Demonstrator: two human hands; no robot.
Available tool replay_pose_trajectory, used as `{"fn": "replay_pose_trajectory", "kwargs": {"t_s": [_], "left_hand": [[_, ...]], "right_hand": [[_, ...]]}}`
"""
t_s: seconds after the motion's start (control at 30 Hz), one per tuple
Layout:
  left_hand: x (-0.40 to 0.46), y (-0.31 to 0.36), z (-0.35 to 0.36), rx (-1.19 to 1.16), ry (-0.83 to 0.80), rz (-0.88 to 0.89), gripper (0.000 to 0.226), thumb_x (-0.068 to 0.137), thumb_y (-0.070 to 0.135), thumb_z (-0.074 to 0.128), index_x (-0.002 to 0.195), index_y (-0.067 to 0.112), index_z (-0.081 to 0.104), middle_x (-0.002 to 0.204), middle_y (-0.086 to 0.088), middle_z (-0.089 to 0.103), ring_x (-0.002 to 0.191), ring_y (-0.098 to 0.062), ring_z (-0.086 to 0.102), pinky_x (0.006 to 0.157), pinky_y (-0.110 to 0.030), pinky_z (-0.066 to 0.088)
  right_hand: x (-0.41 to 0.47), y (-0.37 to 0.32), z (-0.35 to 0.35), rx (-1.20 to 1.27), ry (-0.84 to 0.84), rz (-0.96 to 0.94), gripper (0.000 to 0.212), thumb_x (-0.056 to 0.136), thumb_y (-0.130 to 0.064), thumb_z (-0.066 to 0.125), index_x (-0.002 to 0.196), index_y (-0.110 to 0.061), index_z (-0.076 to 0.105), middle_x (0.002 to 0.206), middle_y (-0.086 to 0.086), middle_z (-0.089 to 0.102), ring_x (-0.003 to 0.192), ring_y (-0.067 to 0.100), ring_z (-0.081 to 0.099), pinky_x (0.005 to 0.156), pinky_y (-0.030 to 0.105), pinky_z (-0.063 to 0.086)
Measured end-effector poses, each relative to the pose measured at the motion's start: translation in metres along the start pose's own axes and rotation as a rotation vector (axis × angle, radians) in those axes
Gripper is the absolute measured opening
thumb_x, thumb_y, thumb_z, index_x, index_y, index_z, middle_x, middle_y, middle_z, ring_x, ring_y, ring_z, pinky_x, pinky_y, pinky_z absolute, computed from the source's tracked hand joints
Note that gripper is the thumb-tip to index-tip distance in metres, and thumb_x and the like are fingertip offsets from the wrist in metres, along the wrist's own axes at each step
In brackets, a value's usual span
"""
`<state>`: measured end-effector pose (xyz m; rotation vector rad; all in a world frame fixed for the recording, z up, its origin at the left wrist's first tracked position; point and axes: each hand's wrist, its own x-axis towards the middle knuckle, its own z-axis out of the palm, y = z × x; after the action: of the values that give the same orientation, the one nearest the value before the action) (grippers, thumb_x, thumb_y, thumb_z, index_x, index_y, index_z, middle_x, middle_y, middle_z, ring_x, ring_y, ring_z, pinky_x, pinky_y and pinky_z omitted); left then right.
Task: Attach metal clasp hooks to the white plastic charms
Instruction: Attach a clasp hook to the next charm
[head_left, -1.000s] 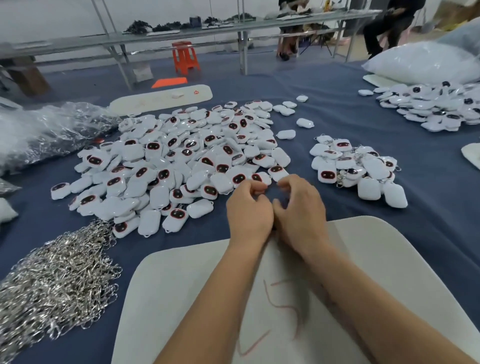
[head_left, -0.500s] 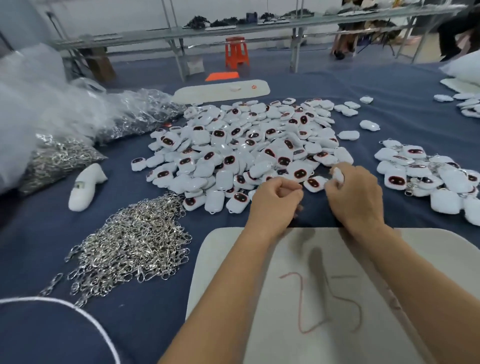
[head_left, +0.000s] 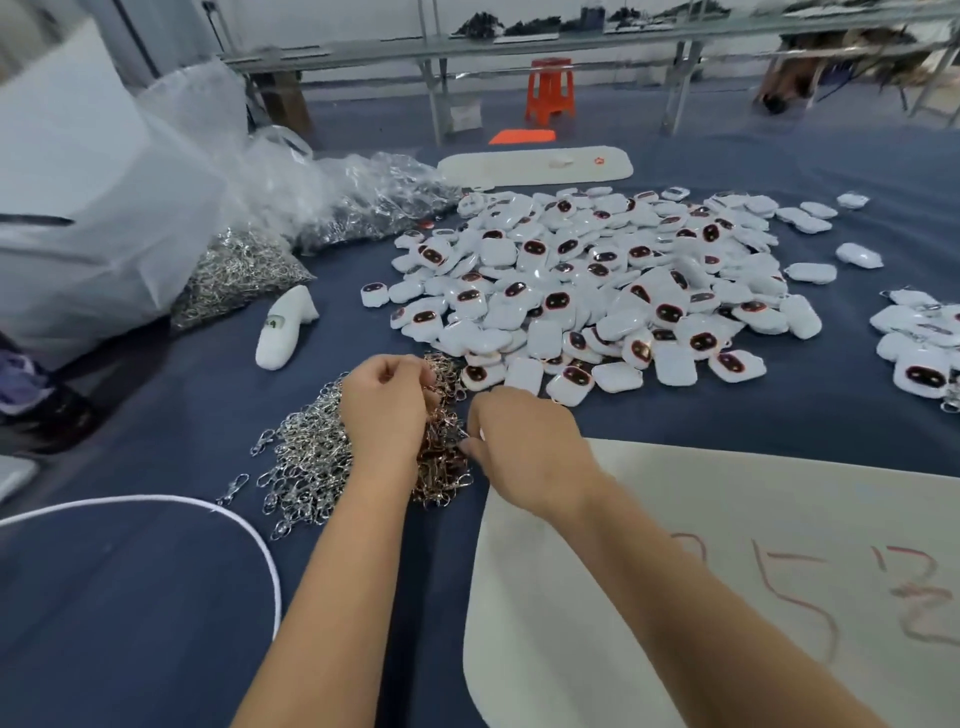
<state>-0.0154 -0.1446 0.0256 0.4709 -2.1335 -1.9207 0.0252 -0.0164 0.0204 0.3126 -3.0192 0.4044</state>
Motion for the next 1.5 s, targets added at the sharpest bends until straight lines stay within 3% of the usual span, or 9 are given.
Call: {"fn": "replay_pose_trajectory", "kwargs": {"t_s": [0.33,0.43,0.53,0.6,0.67,0.9,1.13,1.3,1.5], "left_hand": [[-0.002,0.012,0.032,0.003,-0.027,0.084,0.02,0.092,0.011,0.057,0.076,0.015,0.067,0.071,-0.003,0.069,0.052,-0.013,0.061,0.058,-0.032,0.046],[-0.025,0.02,0.067,0.035,-0.2,0.119,0.018,0.096,0.021,0.056,0.084,0.016,0.069,0.078,-0.005,0.072,0.072,-0.028,0.07,0.073,-0.044,0.058],[-0.054,0.019,0.099,0.186,-0.451,0.199,0.027,0.1,0.035,0.054,0.087,0.019,0.071,0.074,0.0,0.071,0.074,-0.02,0.07,0.073,-0.041,0.058],[-0.07,0.014,0.113,0.113,-0.67,0.138,0.028,0.101,0.032,0.058,0.09,0.012,0.073,0.076,-0.006,0.073,0.067,-0.021,0.069,0.059,-0.032,0.056],[-0.08,0.006,0.121,-0.046,-0.771,0.062,0.015,0.098,0.015,0.066,0.091,0.004,0.073,0.075,-0.013,0.071,0.058,-0.018,0.063,0.052,-0.024,0.051],[-0.075,-0.006,0.125,-0.239,-0.715,-0.01,0.005,0.09,-0.002,0.072,0.092,0.002,0.075,0.069,-0.004,0.071,0.058,-0.011,0.066,0.057,-0.017,0.053],[-0.081,-0.004,0.132,-0.121,-0.824,-0.202,0.027,0.102,0.023,0.062,0.098,-0.002,0.072,0.075,-0.014,0.073,0.056,-0.023,0.069,0.056,-0.026,0.058],[-0.082,-0.008,0.132,-0.227,-0.822,-0.18,0.007,0.093,-0.001,0.069,0.096,-0.001,0.075,0.076,-0.016,0.074,0.059,-0.02,0.068,0.061,-0.024,0.058],[-0.083,-0.006,0.13,-0.305,-0.724,-0.149,0.016,0.085,-0.013,0.071,0.085,0.002,0.076,0.074,-0.01,0.075,0.07,-0.015,0.073,0.069,-0.019,0.058]], "right_hand": [[-0.006,0.034,-0.029,0.416,-0.028,0.091,0.015,0.098,-0.027,0.067,0.084,-0.024,0.062,0.103,-0.004,0.068,0.101,0.019,0.059,0.092,0.038,0.048],[-0.02,0.062,-0.044,0.537,0.11,0.129,0.012,0.093,-0.016,0.07,0.081,-0.018,0.067,0.086,-0.007,0.067,0.087,0.011,0.058,0.078,0.031,0.045],[-0.044,0.098,-0.052,0.572,0.245,0.21,0.017,0.09,-0.012,0.072,0.075,-0.018,0.067,0.066,-0.015,0.061,0.071,0.001,0.053,0.064,0.014,0.035],[-0.058,0.121,-0.053,0.641,0.316,0.263,0.017,0.091,-0.013,0.073,0.074,-0.016,0.068,0.063,-0.011,0.059,0.065,0.002,0.048,0.062,0.017,0.034],[-0.069,0.142,-0.052,0.69,0.332,0.287,0.015,0.092,-0.015,0.074,0.078,-0.018,0.07,0.07,0.004,0.062,0.066,0.008,0.045,0.065,0.031,0.038],[-0.098,0.168,-0.037,0.685,0.447,0.245,0.023,0.092,-0.013,0.076,0.076,-0.022,0.064,0.067,-0.012,0.06,0.065,0.005,0.051,0.063,0.015,0.039],[-0.094,0.17,-0.032,0.641,0.503,0.246,0.023,0.088,-0.01,0.08,0.074,-0.023,0.066,0.066,-0.013,0.062,0.063,0.006,0.054,0.062,0.011,0.039],[-0.092,0.164,-0.032,0.599,0.504,0.189,0.021,0.085,-0.013,0.083,0.074,-0.022,0.068,0.065,-0.009,0.066,0.062,0.014,0.057,0.059,0.019,0.043],[-0.093,0.161,-0.033,0.489,0.492,0.172,0.023,0.083,-0.008,0.084,0.072,-0.018,0.066,0.061,-0.009,0.061,0.06,0.01,0.051,0.057,0.012,0.034]]}}
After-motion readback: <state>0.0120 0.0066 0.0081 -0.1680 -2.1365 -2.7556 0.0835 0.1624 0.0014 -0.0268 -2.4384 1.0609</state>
